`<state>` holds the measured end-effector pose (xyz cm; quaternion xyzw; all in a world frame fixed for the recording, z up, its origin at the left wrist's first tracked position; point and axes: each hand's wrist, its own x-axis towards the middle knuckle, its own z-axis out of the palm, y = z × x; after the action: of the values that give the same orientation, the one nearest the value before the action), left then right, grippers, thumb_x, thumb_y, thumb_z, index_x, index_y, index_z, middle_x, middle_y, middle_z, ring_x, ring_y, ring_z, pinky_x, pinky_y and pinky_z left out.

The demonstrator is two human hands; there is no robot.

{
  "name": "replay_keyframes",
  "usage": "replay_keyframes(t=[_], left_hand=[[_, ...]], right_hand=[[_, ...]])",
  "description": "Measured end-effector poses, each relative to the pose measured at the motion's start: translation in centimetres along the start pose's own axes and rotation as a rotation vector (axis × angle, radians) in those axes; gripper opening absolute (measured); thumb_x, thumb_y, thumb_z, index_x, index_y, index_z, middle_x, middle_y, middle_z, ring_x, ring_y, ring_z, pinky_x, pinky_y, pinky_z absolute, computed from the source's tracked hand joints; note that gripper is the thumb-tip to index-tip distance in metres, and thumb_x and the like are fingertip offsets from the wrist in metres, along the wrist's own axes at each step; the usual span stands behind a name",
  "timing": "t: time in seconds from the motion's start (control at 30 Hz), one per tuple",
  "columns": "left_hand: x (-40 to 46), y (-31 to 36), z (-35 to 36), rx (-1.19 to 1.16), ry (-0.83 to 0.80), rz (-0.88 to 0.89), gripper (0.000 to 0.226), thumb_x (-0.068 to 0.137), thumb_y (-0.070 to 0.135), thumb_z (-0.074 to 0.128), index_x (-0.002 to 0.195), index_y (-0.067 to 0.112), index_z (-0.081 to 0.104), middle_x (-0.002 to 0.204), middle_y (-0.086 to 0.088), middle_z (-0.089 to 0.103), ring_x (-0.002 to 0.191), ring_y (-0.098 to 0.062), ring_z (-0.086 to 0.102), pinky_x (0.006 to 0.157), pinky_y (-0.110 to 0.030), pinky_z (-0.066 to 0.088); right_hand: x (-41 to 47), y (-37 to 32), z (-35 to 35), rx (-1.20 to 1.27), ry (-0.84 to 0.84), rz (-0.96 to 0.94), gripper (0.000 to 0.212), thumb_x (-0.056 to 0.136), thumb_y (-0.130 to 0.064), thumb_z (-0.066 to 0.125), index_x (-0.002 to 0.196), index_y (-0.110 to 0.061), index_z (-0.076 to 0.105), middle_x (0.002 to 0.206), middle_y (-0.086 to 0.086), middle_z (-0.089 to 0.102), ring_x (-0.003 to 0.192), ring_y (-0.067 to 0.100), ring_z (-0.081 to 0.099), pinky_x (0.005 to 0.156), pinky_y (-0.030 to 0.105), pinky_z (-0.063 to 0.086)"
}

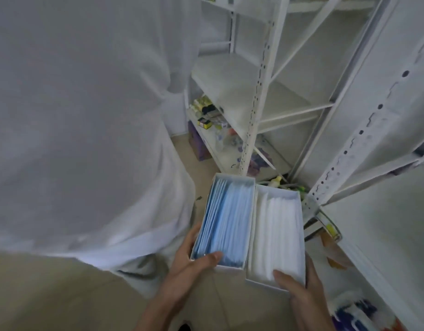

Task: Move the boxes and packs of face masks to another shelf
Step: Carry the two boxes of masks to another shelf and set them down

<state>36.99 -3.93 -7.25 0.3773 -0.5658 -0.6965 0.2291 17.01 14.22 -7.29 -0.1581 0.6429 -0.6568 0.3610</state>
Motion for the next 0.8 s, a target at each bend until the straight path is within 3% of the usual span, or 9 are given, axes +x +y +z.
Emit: replay_keyframes(t=[0.2, 0.3, 0.4, 0.47, 0.57, 0.63, 0.73, 0.8], left_hand=[[-5.7, -1.6, -0.8, -0.077, 0.172, 0.004, 0.092, 0.062, 0.052, 0.091, 0.142, 0.054, 0.044, 0.127, 0.011, 0.068, 0.114, -0.015, 0.068, 0.091, -0.039, 0.060], [-8.8, -2.6, -1.8, -0.091, 0.242, 0.009, 0.093, 0.066, 0.043, 0.090, 0.146, 0.049, 0.043, 0.133, 0.004, 0.066, 0.119, -0.021, 0.066, 0.097, -0.046, 0.057], [-12.1, -3.9, -3.1, -0.134, 0.286, -0.001, 0.091, 0.071, 0.035, 0.089, 0.148, 0.044, 0.042, 0.138, -0.001, 0.063, 0.125, -0.024, 0.062, 0.102, -0.049, 0.053], [-14.3, -4.8, -4.0, -0.158, 0.308, -0.002, 0.092, 0.073, 0.035, 0.089, 0.150, 0.041, 0.040, 0.141, -0.003, 0.060, 0.128, -0.026, 0.060, 0.103, -0.049, 0.052], [-17.6, -5.9, -5.9, -0.195, 0.350, 0.002, 0.092, 0.075, 0.032, 0.089, 0.152, 0.039, 0.038, 0.143, -0.005, 0.058, 0.130, -0.029, 0.059, 0.101, -0.047, 0.054], [-19.6, -6.6, -7.5, -0.227, 0.389, 0.012, 0.092, 0.076, 0.029, 0.089, 0.152, 0.037, 0.038, 0.143, -0.006, 0.058, 0.130, -0.029, 0.058, 0.101, -0.043, 0.054], [-22.4, -7.3, -10.0, -0.253, 0.468, 0.016, 0.093, 0.072, 0.032, 0.091, 0.150, 0.038, 0.040, 0.143, -0.004, 0.059, 0.130, -0.026, 0.059, 0.098, -0.039, 0.055], [-24.1, -7.6, -11.8, -0.273, 0.518, 0.040, 0.092, 0.073, 0.032, 0.091, 0.150, 0.038, 0.040, 0.143, -0.004, 0.060, 0.129, -0.027, 0.059, 0.098, -0.035, 0.055]], right_hand=[[0.5, -0.1, 0.9, -0.070, -0.228, 0.030, 0.086, 0.046, -0.030, 0.093, 0.125, -0.048, 0.061, 0.120, -0.007, 0.072, 0.107, 0.018, 0.071, 0.090, 0.044, 0.055], [-0.1, 0.1, 1.7, -0.149, -0.338, 0.049, 0.092, 0.049, -0.035, 0.093, 0.131, -0.051, 0.056, 0.123, -0.012, 0.071, 0.108, 0.013, 0.070, 0.083, 0.031, 0.058], [-1.0, 0.6, 2.9, -0.249, -0.440, 0.056, 0.101, 0.051, -0.043, 0.092, 0.141, -0.051, 0.046, 0.131, -0.014, 0.066, 0.119, 0.017, 0.064, 0.098, 0.044, 0.052], [-2.1, 1.2, 4.0, -0.299, -0.485, 0.069, 0.100, 0.047, -0.045, 0.091, 0.138, -0.051, 0.049, 0.128, -0.015, 0.065, 0.119, 0.019, 0.062, 0.103, 0.048, 0.048], [-4.4, 2.1, 5.8, -0.347, -0.507, 0.095, 0.093, 0.040, -0.036, 0.092, 0.126, -0.047, 0.059, 0.116, -0.018, 0.069, 0.104, 0.005, 0.065, 0.085, 0.027, 0.054], [-6.1, 2.5, 7.6, -0.374, -0.544, 0.093, 0.083, 0.045, -0.026, 0.089, 0.121, -0.043, 0.059, 0.107, -0.024, 0.070, 0.092, -0.008, 0.065, 0.069, 0.011, 0.053], [-8.3, 2.9, 10.9, -0.383, -0.603, 0.139, 0.080, 0.062, -0.003, 0.092, 0.125, -0.035, 0.057, 0.107, -0.017, 0.070, 0.085, -0.013, 0.064, 0.065, 0.010, 0.051], [-9.6, 3.2, 13.7, -0.402, -0.658, 0.139, 0.086, 0.060, 0.002, 0.091, 0.133, -0.024, 0.055, 0.102, -0.013, 0.072, 0.080, -0.007, 0.067, 0.062, 0.010, 0.051]])
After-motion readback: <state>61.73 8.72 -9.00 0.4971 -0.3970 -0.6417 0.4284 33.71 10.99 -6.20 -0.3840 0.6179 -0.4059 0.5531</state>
